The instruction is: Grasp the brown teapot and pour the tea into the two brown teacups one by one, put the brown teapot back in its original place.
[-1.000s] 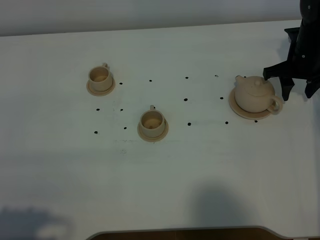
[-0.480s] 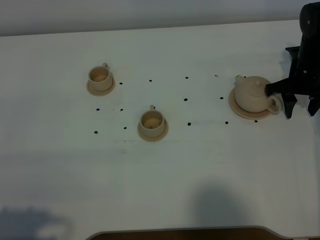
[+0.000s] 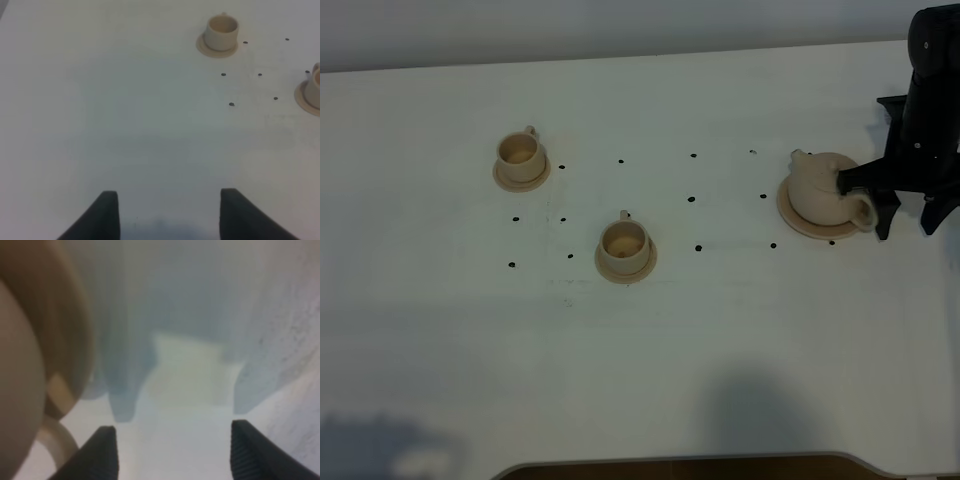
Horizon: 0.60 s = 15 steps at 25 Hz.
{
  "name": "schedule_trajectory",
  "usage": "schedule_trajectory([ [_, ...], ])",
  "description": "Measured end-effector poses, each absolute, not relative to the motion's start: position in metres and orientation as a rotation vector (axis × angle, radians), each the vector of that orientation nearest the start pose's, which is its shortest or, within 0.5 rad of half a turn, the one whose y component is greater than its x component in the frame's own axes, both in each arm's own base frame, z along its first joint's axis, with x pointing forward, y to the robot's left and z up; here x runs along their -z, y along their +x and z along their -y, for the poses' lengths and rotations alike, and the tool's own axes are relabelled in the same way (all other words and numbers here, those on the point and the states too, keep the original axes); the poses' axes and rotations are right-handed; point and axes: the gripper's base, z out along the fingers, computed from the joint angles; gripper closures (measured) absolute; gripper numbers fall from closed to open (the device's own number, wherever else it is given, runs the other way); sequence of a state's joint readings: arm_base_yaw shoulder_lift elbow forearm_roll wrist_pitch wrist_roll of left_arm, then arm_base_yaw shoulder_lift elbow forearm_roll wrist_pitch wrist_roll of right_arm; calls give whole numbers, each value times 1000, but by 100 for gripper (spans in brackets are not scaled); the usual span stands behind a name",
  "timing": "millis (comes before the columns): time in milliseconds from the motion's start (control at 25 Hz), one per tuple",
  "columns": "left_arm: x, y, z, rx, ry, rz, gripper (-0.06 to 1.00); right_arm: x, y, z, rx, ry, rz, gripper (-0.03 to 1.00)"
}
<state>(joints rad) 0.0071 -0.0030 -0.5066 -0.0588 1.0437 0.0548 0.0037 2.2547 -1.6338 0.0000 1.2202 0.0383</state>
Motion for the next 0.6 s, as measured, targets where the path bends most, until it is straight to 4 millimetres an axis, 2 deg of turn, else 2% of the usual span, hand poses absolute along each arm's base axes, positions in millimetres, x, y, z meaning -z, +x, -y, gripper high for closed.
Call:
schedule_trajectory([
  [360, -281, -5, 5, 31, 51, -2016, 46, -121, 417, -13, -101, 53, -3337, 46],
  [600, -281, -5, 5, 31, 51, -2016, 46, -136, 416, -22, -125, 33, -3296, 46],
])
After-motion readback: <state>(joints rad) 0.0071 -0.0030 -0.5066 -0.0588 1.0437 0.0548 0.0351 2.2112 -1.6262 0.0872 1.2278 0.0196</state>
